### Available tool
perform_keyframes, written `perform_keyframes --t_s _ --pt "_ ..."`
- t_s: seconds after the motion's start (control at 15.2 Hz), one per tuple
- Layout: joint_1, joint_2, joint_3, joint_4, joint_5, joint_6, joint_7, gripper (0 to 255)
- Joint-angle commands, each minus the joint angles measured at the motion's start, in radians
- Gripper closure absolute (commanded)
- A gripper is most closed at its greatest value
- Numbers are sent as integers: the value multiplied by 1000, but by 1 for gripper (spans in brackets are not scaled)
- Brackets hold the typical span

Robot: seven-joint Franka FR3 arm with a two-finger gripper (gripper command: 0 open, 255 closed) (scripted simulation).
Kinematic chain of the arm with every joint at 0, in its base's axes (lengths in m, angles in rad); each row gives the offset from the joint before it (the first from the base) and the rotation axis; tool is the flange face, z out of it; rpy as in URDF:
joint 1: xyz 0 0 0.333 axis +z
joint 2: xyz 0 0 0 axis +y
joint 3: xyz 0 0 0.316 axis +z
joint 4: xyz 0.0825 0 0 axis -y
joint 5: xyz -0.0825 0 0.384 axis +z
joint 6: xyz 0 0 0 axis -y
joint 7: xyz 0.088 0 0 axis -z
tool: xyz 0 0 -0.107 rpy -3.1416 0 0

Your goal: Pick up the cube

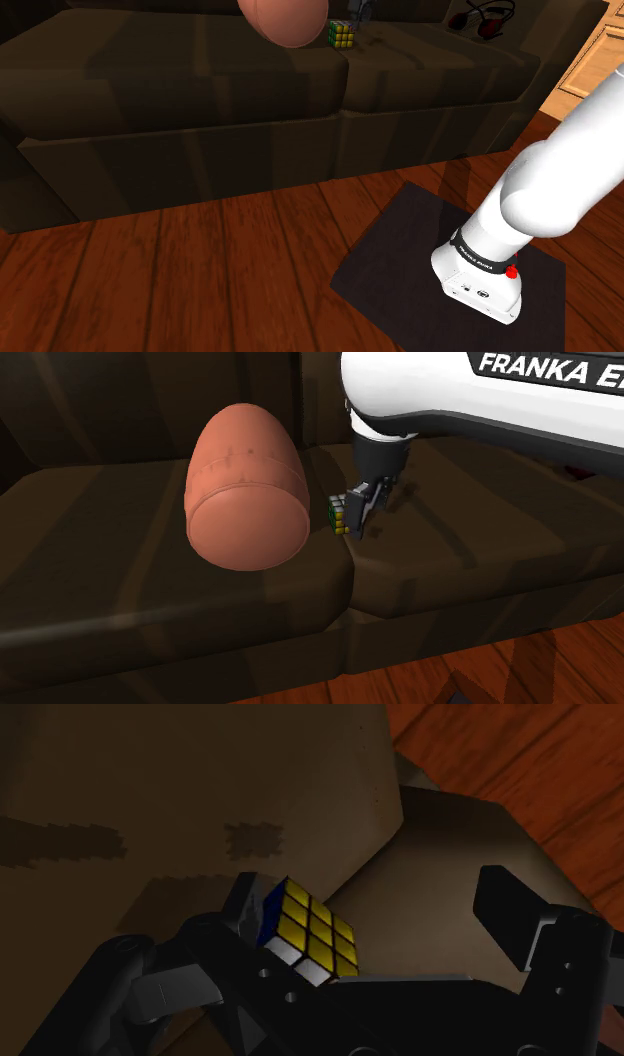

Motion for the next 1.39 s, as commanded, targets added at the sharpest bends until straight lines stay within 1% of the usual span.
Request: perform_keyframes --t_s 0.0,0.2,0.26,0.73,0.86,0.92,1.32 --pt "-7 110 -13 138 15 -42 -29 0" --pt "-29 270 -30 344 42 -110 -74 0" --pt "-30 271 -29 345 42 -110 -74 0" --pt "-26 235 -26 193 35 6 -67 0" --pt "-26 235 -26 193 35 6 -67 0" --pt "-26 233 -27 191 35 7 -68 255" --pt "-26 231 -27 190 35 6 -68 255"
